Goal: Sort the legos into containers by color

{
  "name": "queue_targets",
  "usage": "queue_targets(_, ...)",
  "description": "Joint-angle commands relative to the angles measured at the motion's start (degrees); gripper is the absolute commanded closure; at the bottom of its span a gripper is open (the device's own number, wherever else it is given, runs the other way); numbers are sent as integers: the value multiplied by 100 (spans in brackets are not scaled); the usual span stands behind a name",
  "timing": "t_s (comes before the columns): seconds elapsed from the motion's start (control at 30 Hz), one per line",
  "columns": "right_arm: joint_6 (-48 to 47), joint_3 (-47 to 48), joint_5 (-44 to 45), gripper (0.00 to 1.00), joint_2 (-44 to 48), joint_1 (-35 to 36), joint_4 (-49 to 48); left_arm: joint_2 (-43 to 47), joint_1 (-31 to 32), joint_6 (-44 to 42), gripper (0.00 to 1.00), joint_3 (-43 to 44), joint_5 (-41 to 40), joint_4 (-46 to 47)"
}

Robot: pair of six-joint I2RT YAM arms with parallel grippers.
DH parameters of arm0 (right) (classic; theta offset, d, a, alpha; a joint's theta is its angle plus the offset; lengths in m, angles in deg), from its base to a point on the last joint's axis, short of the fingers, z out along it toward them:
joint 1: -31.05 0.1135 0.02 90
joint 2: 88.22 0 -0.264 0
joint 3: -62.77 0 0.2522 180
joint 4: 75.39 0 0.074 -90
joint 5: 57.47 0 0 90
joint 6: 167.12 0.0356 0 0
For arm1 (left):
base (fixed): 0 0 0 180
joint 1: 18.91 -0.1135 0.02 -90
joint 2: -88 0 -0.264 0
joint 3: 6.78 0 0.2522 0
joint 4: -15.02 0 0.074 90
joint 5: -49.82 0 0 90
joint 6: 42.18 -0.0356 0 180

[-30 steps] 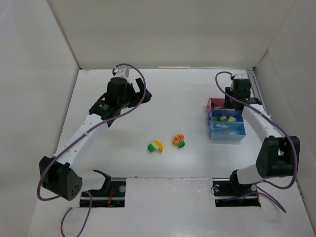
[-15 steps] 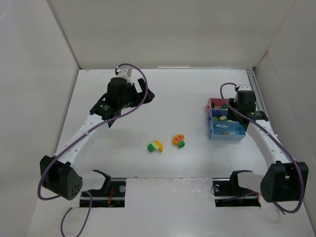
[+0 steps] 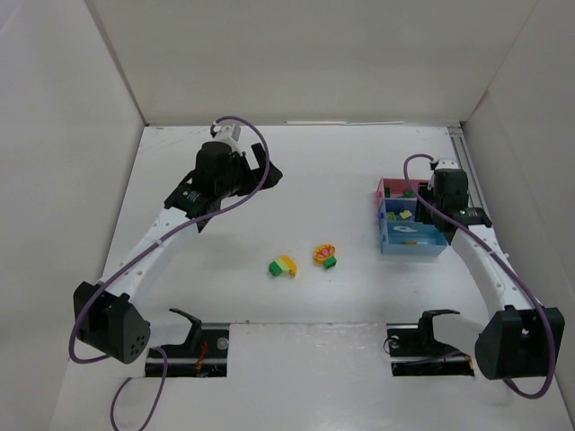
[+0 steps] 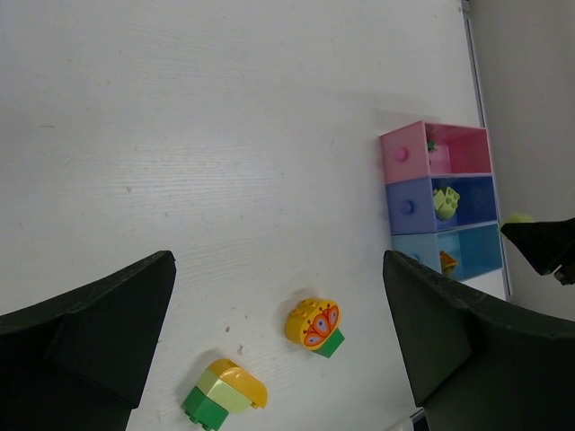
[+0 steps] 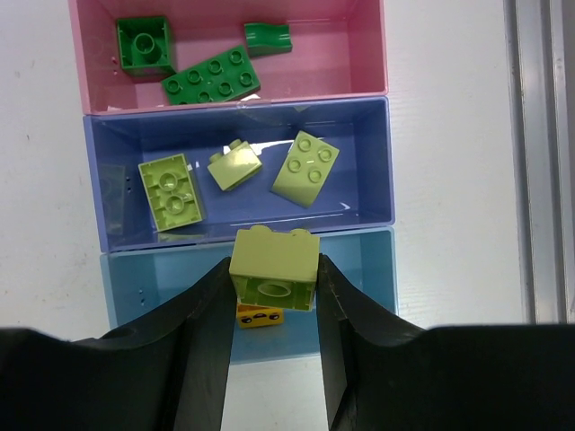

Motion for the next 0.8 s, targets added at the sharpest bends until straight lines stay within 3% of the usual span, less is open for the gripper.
queue_targets(0.0,77,-7,-44,93,134,-37,38,112,-23,-88,0,-31,67,197)
queue_targets(0.77,130,45,9,92,-24,-37,-164,218,-23,-88,0,-84,67,197)
